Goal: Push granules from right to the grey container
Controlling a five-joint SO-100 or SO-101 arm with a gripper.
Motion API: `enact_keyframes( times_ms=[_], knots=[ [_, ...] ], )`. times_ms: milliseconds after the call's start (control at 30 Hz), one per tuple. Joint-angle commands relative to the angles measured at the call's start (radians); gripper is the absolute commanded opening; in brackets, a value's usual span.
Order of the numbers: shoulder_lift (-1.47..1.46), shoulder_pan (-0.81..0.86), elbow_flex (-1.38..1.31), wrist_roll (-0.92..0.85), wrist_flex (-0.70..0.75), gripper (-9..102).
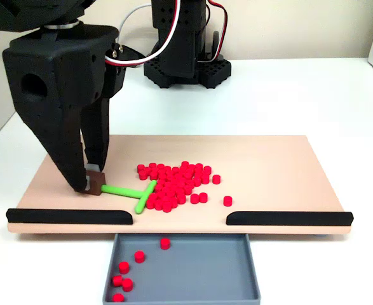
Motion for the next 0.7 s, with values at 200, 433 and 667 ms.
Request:
enact_keyframes(
  times_ms=[200,433,667],
  knots=[
    [0.018,-0.015,-0.031,0.081,-0.006,0],
    [0.017,-0.020,-0.029,0.133,-0.006,0],
    [0.017,-0.029,-0.028,0.187,-0.006,0]
  ],
)
